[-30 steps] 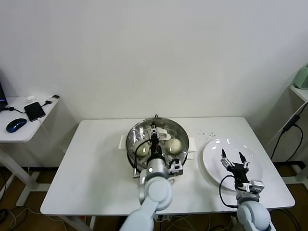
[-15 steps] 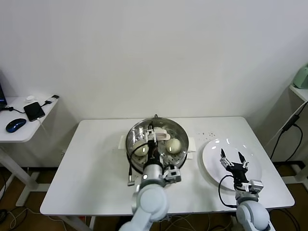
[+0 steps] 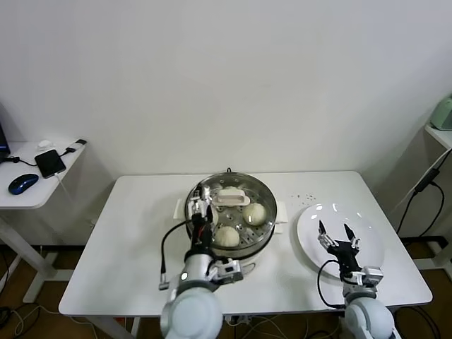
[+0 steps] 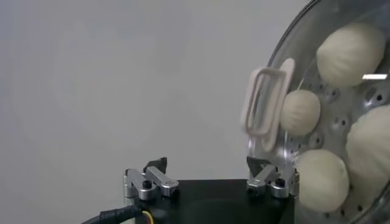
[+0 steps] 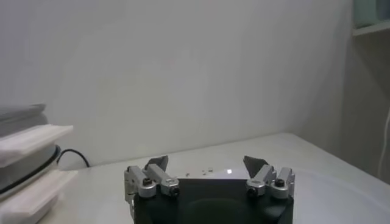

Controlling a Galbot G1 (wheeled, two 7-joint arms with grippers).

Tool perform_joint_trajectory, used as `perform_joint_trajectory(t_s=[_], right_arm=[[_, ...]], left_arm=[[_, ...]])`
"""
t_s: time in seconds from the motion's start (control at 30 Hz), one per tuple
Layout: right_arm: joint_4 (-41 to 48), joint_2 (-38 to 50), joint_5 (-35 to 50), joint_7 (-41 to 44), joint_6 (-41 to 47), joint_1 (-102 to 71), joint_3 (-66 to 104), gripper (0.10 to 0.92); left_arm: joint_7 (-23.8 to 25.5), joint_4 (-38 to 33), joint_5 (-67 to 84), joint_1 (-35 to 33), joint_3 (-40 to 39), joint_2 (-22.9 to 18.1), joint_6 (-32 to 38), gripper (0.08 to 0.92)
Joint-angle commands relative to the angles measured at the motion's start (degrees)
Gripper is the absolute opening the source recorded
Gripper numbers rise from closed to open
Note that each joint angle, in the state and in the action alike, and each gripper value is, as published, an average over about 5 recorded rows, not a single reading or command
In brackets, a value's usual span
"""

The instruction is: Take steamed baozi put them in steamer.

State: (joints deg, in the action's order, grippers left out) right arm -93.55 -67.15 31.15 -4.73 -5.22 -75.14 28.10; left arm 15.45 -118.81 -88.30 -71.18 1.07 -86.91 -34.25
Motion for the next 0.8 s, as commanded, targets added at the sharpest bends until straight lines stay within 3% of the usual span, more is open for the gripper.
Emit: perform_joint_trajectory(t_s=[0.03, 0.17, 0.4, 0.53, 0.8], right_arm=[[-2.3, 0.1, -4.1, 5.4, -4.1, -2.3, -0.5, 0.823], [-5.5, 0.1, -3.8, 5.2, -3.5, -4.7, -0.4, 0.823], [-9.2, 1.1, -2.3, 3.7, -1.7, -8.4, -0.9, 0.823], [-10.7, 1.7, -1.6, 2.1, -1.1, -10.8, -1.2, 0.823], [-14.7, 4.8, -1.4, -1.1, -0.3, -16.2, -2.6, 0.823]], left_arm=[[-4.1, -8.0, 14.7, -7.0, 14.0, 1.8, 6.9, 0.823], [-5.5, -7.5, 29.6, -7.6, 24.4, 1.3, 11.5, 0.823], [-8.3, -1.1, 65.5, -10.5, 37.9, 0.1, 27.7, 0.823], [-9.8, 0.9, 77.6, -14.0, 39.6, -0.5, 29.8, 0.823], [-11.8, 4.0, 84.6, -22.8, 36.5, -0.3, 31.0, 0.823]])
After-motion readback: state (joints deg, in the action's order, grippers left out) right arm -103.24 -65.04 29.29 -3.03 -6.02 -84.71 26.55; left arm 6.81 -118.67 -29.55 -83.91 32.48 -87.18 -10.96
